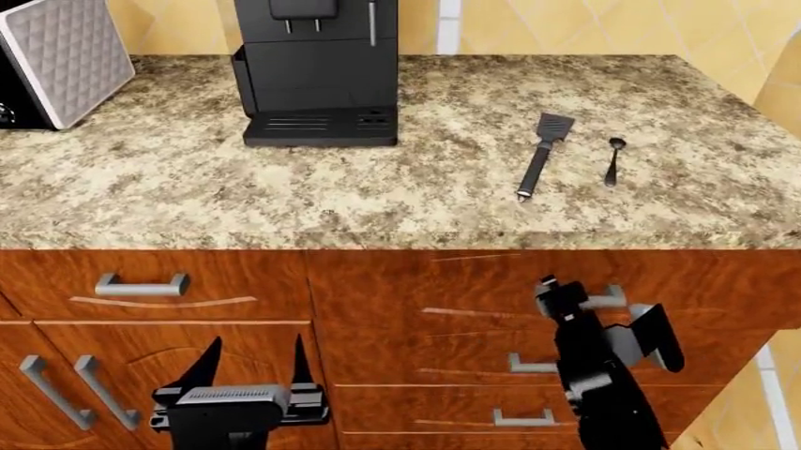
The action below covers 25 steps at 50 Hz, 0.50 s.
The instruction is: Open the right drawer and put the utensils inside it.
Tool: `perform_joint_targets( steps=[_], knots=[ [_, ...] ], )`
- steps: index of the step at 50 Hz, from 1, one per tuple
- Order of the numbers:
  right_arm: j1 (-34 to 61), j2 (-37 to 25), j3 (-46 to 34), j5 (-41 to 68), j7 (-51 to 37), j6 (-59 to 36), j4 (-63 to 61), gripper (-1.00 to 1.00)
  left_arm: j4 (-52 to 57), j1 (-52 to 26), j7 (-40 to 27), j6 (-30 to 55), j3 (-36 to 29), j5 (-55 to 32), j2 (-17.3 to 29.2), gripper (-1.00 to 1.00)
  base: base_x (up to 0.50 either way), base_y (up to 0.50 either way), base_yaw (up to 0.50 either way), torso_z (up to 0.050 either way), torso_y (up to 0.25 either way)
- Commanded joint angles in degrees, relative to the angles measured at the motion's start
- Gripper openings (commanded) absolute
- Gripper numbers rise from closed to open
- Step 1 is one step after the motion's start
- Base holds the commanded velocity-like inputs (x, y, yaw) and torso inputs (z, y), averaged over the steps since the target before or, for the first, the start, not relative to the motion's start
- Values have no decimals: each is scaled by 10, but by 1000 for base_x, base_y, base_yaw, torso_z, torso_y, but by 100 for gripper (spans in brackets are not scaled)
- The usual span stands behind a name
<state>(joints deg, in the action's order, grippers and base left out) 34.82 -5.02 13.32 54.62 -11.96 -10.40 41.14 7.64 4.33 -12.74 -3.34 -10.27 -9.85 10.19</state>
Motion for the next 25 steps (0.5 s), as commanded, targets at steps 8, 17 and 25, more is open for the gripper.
perform_joint_targets(
  steps=[8, 17, 25],
  knots=[
    [-127, -28, 2, 19, -48, -39, -240, -100, 4, 43, -52, -34, 68, -15, 18, 100, -1, 0, -2, 0, 1],
    [-213, -45, 4, 66, -81, -87, -360, -100, 4, 59, -70, -43, 92, -22, 24, 100, -1, 0, -3, 0, 3],
    [-324, -45, 33, 132, -123, -114, -483, -100, 12, 59, -84, -33, 93, -18, 24, 100, -1, 0, -3, 2, 4]
  ],
)
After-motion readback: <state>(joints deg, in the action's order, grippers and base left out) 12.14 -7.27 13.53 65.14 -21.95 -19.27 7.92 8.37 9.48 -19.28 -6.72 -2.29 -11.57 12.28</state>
